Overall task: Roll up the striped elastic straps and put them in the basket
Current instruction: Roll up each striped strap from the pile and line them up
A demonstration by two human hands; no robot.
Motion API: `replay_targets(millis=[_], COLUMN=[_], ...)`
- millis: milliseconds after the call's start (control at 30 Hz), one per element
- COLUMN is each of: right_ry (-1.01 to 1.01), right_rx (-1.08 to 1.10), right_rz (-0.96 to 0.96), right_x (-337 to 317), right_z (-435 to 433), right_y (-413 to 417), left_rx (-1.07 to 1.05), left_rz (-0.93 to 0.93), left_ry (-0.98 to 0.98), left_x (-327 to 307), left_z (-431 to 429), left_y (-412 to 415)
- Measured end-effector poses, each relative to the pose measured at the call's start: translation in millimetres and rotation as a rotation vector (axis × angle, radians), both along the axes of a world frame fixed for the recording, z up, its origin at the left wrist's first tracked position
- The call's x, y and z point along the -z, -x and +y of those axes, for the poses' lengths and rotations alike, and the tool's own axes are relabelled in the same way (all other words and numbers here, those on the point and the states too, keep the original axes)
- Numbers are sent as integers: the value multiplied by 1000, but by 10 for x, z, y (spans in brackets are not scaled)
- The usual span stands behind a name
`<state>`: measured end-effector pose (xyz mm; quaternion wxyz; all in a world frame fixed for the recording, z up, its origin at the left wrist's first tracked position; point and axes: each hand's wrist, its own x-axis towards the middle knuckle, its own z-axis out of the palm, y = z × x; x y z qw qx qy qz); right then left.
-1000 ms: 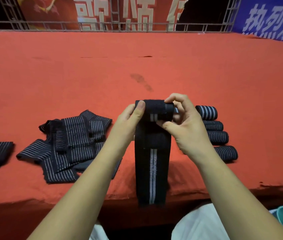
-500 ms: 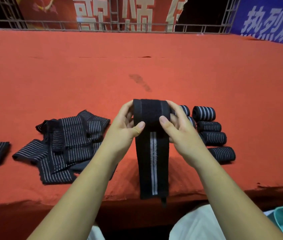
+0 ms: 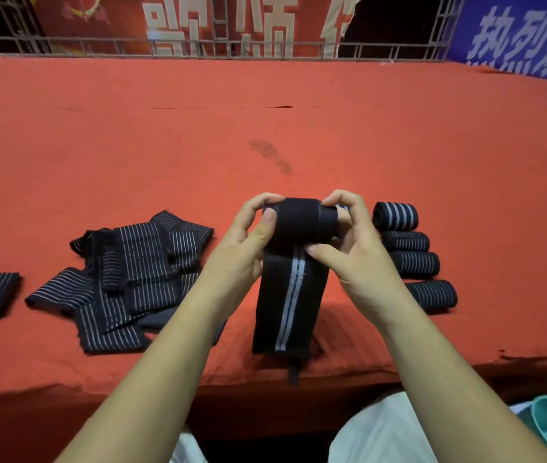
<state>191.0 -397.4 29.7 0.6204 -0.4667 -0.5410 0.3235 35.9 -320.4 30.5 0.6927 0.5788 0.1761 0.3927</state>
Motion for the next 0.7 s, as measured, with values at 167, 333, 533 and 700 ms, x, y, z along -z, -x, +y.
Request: replay_targets(millis=[167, 333, 533, 700], right_ry=[35, 144, 255, 140], right_rx=[72, 99, -42, -42], right_rz=[126, 123, 91, 101], right_x=[7, 41, 73, 108], right_z=[57, 73, 4, -18], right_y=[56, 11, -6, -40], left_rx=[-31, -34, -92, -30], left_rz=[-11, -64, 0, 220], left_ry=[-98, -128, -110, -175], left_x=[65, 115, 158, 143], left_z=[-5, 43, 100, 86], left_y=[-15, 21, 82, 166])
